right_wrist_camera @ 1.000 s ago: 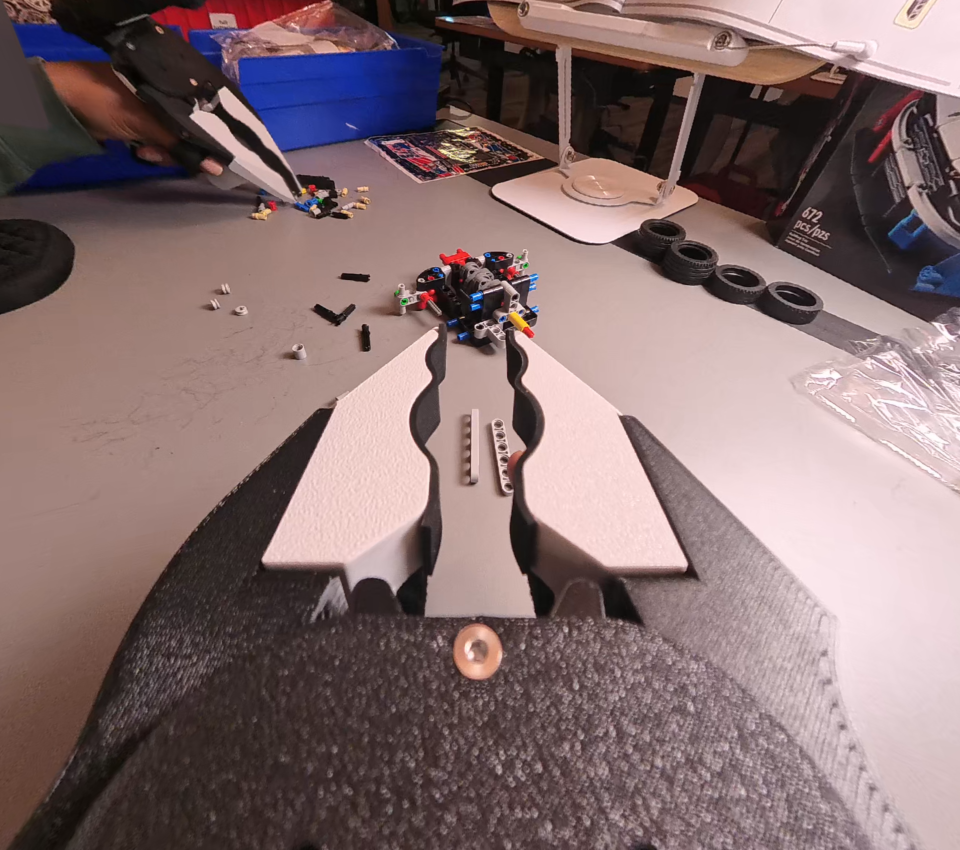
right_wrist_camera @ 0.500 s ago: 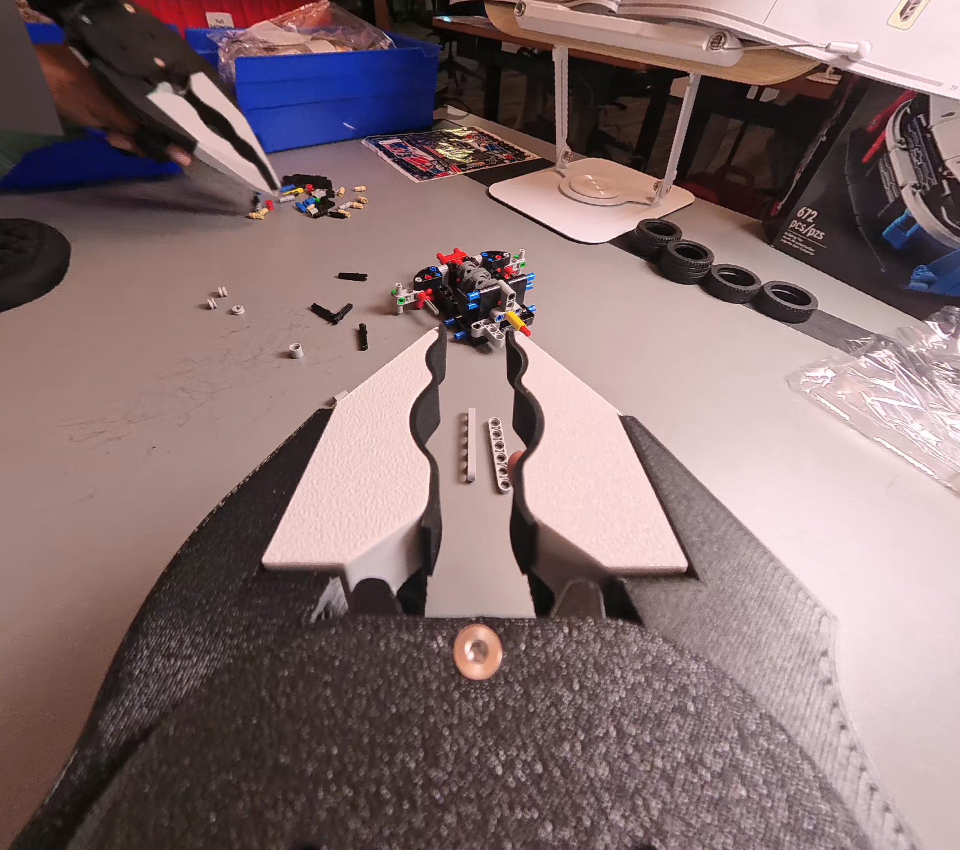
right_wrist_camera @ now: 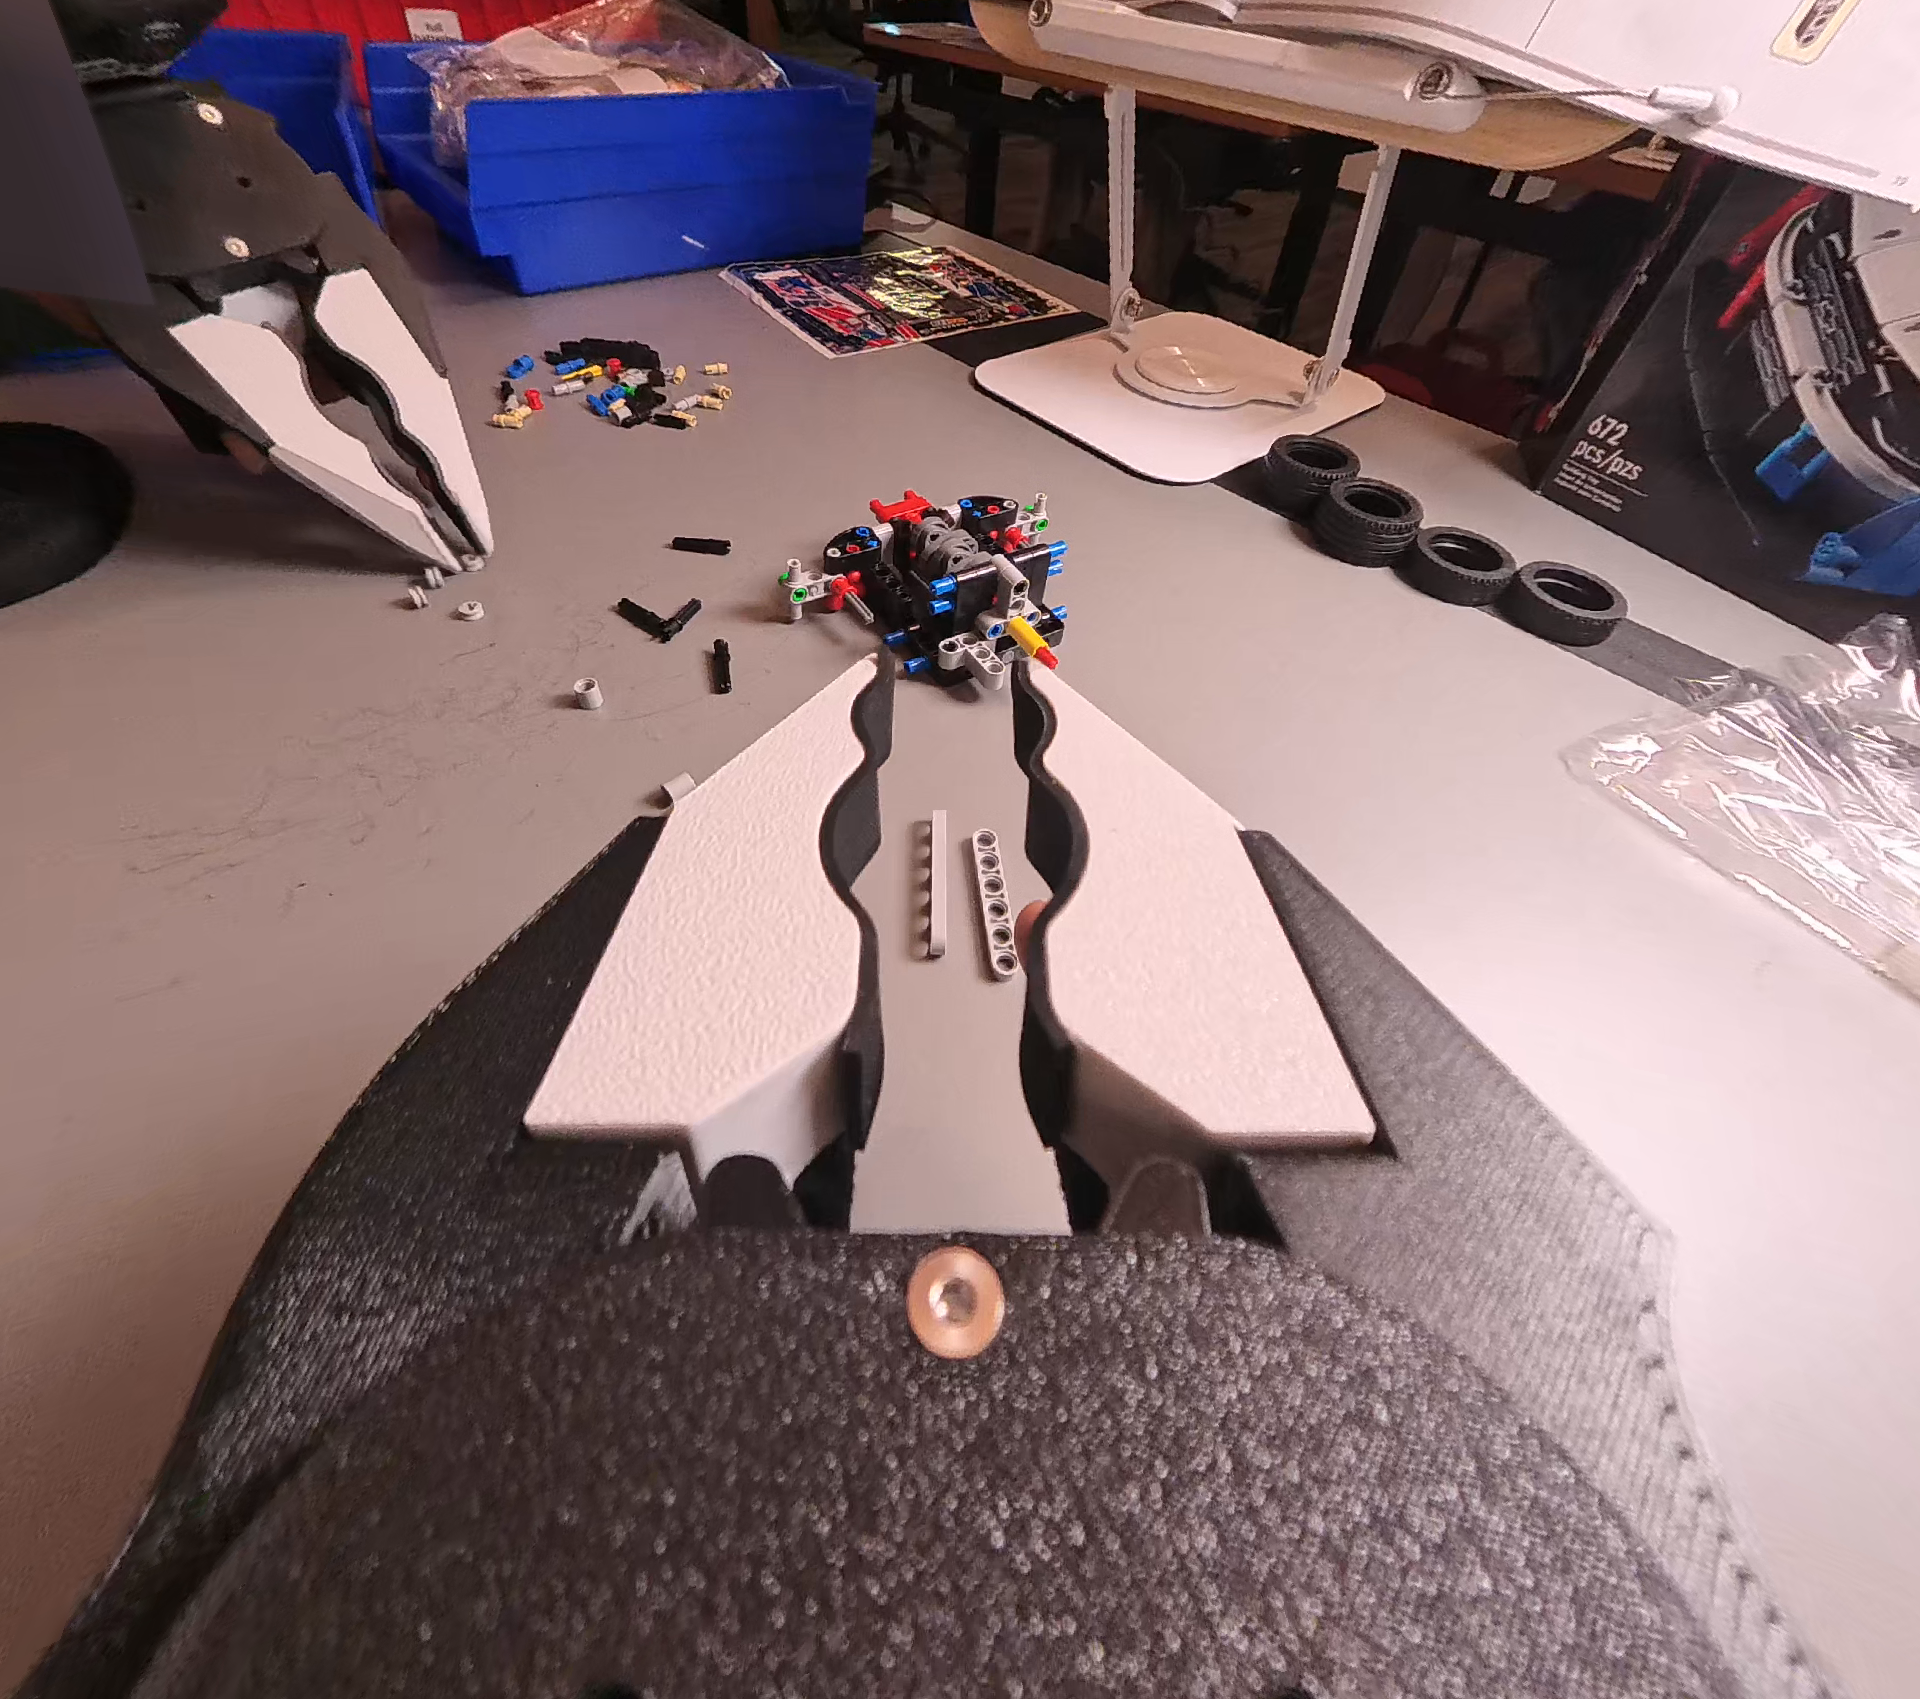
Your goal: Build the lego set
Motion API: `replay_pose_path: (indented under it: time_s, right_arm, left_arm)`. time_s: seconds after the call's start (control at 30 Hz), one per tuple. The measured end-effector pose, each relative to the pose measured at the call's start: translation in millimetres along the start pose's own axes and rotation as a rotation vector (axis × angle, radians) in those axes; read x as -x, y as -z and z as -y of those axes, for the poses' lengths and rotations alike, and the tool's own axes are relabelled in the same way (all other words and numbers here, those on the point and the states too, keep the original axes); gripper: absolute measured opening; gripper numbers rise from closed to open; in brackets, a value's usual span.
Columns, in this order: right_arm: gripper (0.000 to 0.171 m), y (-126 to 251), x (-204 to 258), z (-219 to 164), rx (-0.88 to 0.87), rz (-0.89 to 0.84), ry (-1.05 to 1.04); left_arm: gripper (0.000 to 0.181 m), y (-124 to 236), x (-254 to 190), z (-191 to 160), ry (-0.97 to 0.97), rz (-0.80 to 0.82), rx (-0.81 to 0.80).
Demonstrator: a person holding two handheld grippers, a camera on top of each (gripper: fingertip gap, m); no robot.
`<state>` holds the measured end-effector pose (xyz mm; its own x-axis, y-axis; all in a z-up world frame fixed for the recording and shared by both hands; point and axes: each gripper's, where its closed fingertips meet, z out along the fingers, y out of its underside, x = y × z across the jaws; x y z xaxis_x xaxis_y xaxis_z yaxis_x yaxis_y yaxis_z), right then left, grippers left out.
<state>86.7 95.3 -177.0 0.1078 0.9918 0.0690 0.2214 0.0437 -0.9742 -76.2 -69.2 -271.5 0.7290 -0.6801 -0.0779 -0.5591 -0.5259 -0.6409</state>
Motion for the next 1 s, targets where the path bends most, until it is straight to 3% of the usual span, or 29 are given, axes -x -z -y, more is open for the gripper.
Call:
replay_pose_path:
  time_s: [0.03, 0.3, 0.8, 1.0]
  right_arm:
    - [0.020, -0.1, 0.1, -0.6, 0.002, 0.001, 0.001]
    - [0.020, -1.7, 0.8, -3.3, 0.013, 0.004, 0.000]
    - [0.020, -2.3, 2.4, -5.9, 0.027, 0.010, 0.010]
    - [0.020, -2.1, 2.0, -5.7, 0.027, 0.009, 0.009]
  left_arm:
    - [0.006, 0.1, 0.0, 0.0, 0.002, -0.001, -0.001]
    - [0.006, 13.8, -11.4, 13.4, -0.013, -0.050, -0.104]
    - [0.000, -4.6, -14.9, 9.1, -0.007, -0.073, -0.050]
    - [0.000, 4.2, -11.5, 8.4, -0.002, -0.057, -0.062]
